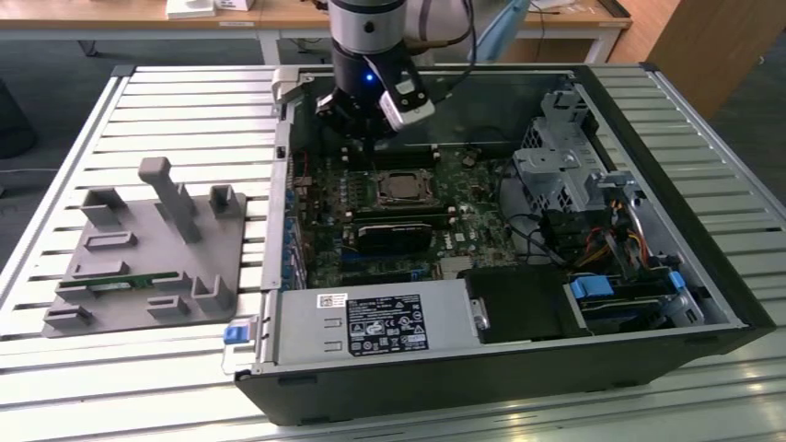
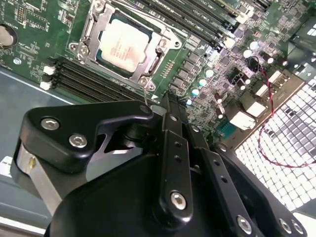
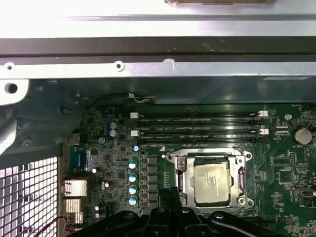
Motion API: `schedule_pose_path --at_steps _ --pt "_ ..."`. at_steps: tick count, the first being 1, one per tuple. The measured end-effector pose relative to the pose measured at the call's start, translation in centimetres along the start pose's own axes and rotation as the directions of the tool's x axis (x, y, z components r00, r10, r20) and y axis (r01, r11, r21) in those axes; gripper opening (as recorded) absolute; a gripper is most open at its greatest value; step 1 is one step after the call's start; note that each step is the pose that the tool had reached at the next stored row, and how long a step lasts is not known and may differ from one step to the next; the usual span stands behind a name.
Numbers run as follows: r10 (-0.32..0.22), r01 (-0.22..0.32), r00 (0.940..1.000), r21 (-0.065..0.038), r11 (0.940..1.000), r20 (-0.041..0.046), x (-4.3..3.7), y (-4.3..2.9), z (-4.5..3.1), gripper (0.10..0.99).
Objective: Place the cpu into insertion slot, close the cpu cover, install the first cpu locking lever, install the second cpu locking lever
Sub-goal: 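Install the first cpu locking lever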
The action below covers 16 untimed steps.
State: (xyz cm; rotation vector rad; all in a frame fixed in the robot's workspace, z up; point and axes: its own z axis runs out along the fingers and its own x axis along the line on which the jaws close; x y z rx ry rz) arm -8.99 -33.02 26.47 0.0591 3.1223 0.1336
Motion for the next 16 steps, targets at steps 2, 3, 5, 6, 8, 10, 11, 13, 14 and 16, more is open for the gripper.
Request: schedule_pose_path --at_steps 2,3,5,6,8,10,11,13,14,16 --pt "0.0 0.0 1.0 0.0 1.0 0.0 0.3 -0.02 0.1 0.106" --pt "0.0 0.0 1.0 0.0 1.0 0.0 0.47 -0.03 0.16 0.106" --pt "0.0 0.0 1.0 0.0 1.0 0.0002 0.83 0.01 0.29 0.106" --pt "0.0 0.0 1.0 0.0 1.0 0.0002 0.93 0.07 0.35 0.106" --pt "0.0 0.0 1.0 0.0 1.0 0.0001 1.04 0.29 0.49 0.106" --pt "0.0 0.0 1.0 0.0 1.0 0.0 1.09 0.64 0.65 0.106" --pt "0.0 0.0 1.0 0.0 1.0 0.0 1.11 0.8 0.72 0.106" --pt "0.0 0.0 1.0 0.0 1.0 0.0001 1.18 1.04 0.87 0.106" --pt "0.0 0.0 1.0 0.0 1.0 0.0002 1.21 1.15 0.92 0.106" --pt "0.0 0.0 1.0 0.0 1.0 0.0 1.28 1.42 1.0 0.106"
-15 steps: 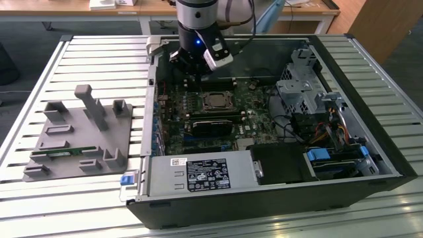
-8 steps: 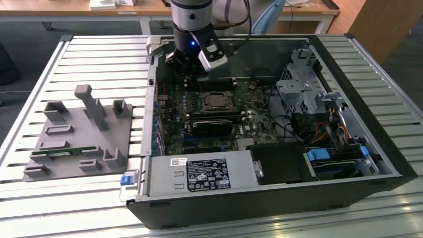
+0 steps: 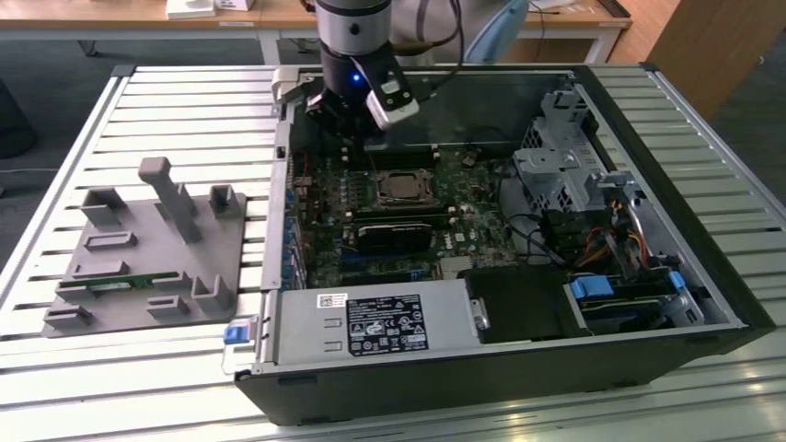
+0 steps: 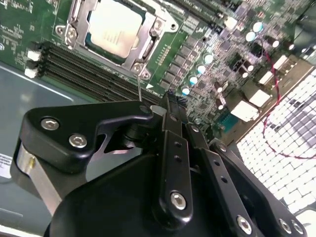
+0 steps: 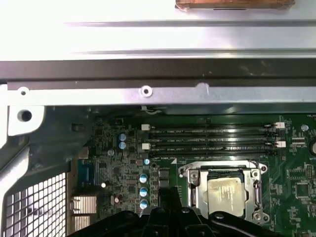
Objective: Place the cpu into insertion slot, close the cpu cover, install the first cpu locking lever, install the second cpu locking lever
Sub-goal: 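Install the first cpu locking lever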
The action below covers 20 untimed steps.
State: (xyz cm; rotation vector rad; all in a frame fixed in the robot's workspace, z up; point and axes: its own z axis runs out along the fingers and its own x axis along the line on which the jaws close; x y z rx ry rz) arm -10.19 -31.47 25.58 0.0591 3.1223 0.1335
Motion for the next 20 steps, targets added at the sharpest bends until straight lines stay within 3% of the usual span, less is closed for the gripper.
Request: schedule_pose_path --at_steps 4,15,20 --pt "0.0 0.0 1.0 0.0 1.0 0.0001 0.12 0.43 0.13 0.106" --pt "0.0 0.0 1.0 0.0 1.0 0.0001 0.2 0.6 0.3 0.106" --pt "0.0 0.0 1.0 0.0 1.0 0.0001 0.22 1.19 0.39 0.106"
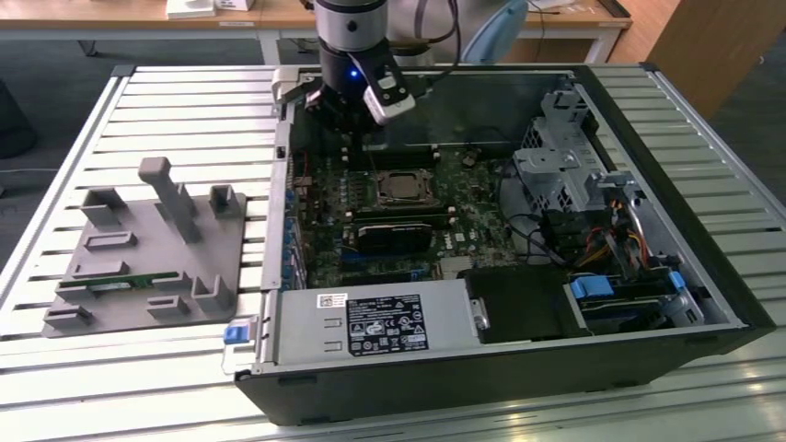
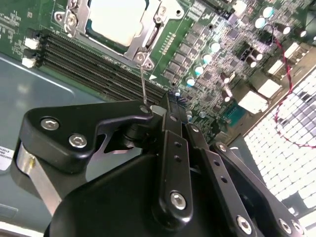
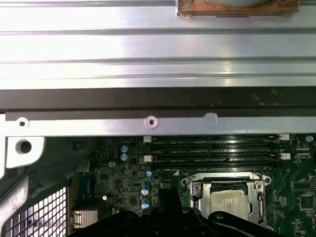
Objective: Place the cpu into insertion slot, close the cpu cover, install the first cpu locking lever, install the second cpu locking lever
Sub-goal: 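Install the first cpu locking lever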
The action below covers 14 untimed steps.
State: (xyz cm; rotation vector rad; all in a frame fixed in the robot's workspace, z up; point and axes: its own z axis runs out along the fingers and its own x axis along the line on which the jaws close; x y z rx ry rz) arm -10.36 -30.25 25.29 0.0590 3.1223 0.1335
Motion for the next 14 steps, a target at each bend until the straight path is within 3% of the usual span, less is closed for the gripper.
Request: schedule_pose_path --at_steps 6,14 --pt "0.0 0.0 1.0 0.0 1.0 -0.0001 -0.15 0.42 0.07 0.106" --pt "0.0 0.0 1.0 0.0 1.0 -0.0005 -1.21 0.52 0.11 0.106"
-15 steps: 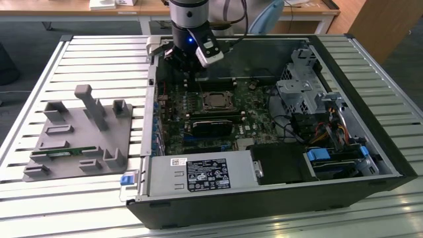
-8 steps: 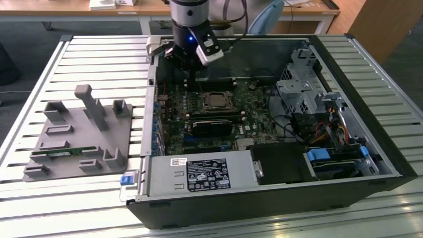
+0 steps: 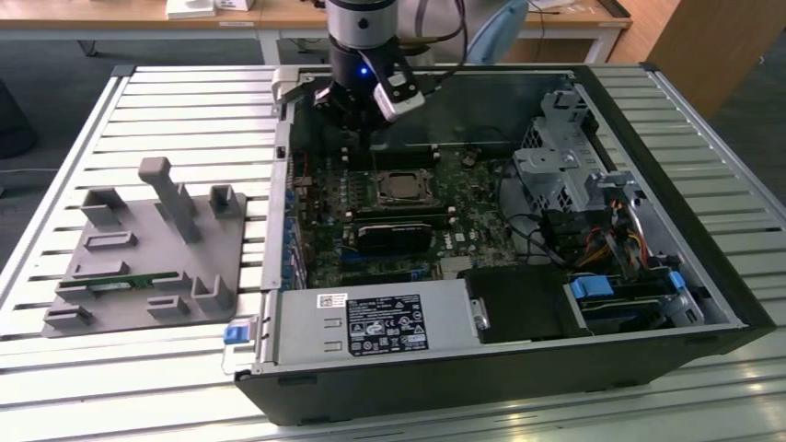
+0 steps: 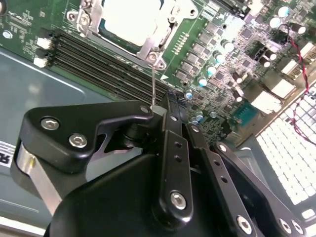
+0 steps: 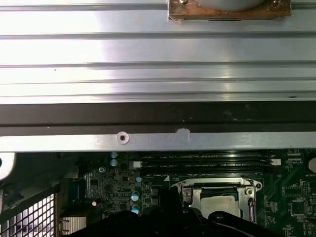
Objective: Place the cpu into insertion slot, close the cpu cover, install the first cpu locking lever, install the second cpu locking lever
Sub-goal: 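Install the first cpu locking lever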
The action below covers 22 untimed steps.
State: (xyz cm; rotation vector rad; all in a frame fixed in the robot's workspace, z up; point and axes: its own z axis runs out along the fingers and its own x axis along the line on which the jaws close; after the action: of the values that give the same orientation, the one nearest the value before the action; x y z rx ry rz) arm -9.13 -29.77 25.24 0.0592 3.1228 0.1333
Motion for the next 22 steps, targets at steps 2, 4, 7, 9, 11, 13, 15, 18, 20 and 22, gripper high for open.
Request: schedule_pose_path --at_steps 2,4,7,9,11,13,15,18,20,22 --pt "0.0 0.0 1.0 0.0 1.0 0.0 -0.26 0.01 0.01 0.106" --pt "0.0 0.0 1.0 0.0 1.0 0.0 -0.53 0.02 0.01 0.106" --pt "0.0 0.0 1.0 0.0 1.0 0.0 -1.04 0.04 0.02 0.106" --pt "0.0 0.0 1.0 0.0 1.0 -0.0001 -1.4 0.05 0.03 0.106" --pt "0.0 0.0 1.0 0.0 1.0 0.0 -1.77 0.06 0.05 0.106" --pt "0.0 0.0 1.0 0.0 1.0 -0.0001 -2.06 0.07 0.06 0.106" --pt "0.0 0.0 1.0 0.0 1.0 0.0 -2.34 0.08 0.09 0.106" --pt "0.0 0.0 1.0 0.0 1.0 0.0 -2.6 0.09 0.11 0.106" --pt "0.0 0.0 1.0 -0.013 0.9999 -0.0004 -2.61 0.08 0.14 0.106" --pt "0.001 -0.001 1.0 -0.046 0.999 -0.0018 -2.61 0.04 0.18 0.106"
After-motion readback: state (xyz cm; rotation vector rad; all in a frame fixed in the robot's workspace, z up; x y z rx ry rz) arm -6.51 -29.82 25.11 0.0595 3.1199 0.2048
